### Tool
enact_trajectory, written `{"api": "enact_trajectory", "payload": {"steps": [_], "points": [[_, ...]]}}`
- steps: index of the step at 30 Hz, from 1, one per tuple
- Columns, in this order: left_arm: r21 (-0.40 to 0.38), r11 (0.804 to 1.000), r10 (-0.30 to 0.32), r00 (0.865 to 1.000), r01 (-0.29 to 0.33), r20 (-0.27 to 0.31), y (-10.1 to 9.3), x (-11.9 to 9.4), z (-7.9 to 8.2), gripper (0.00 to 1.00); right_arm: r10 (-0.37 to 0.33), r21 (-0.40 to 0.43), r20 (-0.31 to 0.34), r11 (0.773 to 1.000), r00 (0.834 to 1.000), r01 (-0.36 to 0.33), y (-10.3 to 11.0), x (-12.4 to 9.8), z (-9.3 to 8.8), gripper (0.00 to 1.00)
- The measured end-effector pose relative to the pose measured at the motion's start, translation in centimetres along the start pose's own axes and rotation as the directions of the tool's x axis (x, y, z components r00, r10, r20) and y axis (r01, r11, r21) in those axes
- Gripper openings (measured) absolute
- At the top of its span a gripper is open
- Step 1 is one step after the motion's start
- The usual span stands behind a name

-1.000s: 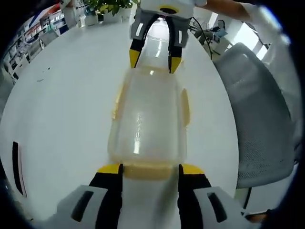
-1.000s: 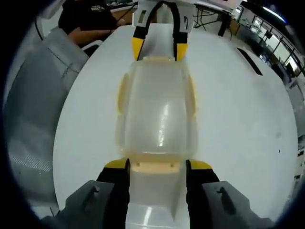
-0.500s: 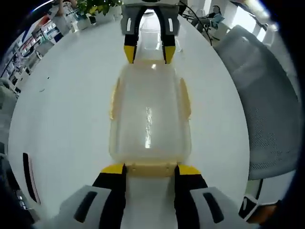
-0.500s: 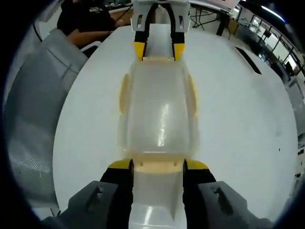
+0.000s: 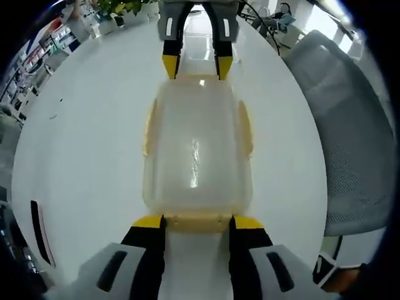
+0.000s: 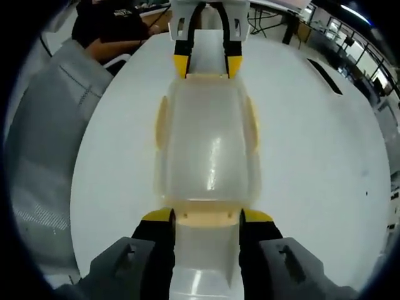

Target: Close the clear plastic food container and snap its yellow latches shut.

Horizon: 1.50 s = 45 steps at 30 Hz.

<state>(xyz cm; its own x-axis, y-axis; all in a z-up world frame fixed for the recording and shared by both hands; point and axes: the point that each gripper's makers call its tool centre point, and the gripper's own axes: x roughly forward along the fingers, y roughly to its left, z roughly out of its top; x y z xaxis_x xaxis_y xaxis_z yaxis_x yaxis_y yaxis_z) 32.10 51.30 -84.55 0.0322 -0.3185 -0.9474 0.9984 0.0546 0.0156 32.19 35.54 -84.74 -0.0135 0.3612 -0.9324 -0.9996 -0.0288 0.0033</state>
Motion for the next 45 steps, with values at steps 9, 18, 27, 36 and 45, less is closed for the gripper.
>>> {"api": "enact_trajectory", "payload": {"steps": [9, 18, 27, 36, 45], "points": [[-0.024, 1.000, 0.013, 1.000, -0.012, 0.017, -0.1, 0.0, 0.0, 0.33, 0.001, -0.008, -0.018, 1.000, 1.000, -0.002, -0.1, 0.1, 0.1, 0.36], [0.013, 1.000, -0.010, 0.999, 0.010, 0.036, -0.2, -0.6, -0.3, 0.33, 0.009, 0.026, -0.027, 1.000, 1.000, -0.008, 0.6, -0.1, 0.5, 0.35], [-0.024, 1.000, 0.003, 0.998, -0.001, 0.062, -1.0, -4.4, 0.1, 0.33, -0.009, -0.025, 0.051, 1.000, 0.999, 0.010, 1.0, -3.6, 2.7, 0.35], [-0.044, 0.998, 0.049, 0.995, -0.045, 0.092, -2.6, -6.7, 3.8, 0.33, -0.019, -0.066, 0.078, 0.998, 0.997, 0.024, 2.5, -7.6, 1.3, 0.35], [-0.014, 0.998, 0.069, 0.990, -0.068, 0.122, -3.2, -6.4, 11.3, 0.33, -0.068, -0.053, 0.088, 0.996, 0.994, 0.073, 3.7, -12.4, -5.0, 0.35]]}}
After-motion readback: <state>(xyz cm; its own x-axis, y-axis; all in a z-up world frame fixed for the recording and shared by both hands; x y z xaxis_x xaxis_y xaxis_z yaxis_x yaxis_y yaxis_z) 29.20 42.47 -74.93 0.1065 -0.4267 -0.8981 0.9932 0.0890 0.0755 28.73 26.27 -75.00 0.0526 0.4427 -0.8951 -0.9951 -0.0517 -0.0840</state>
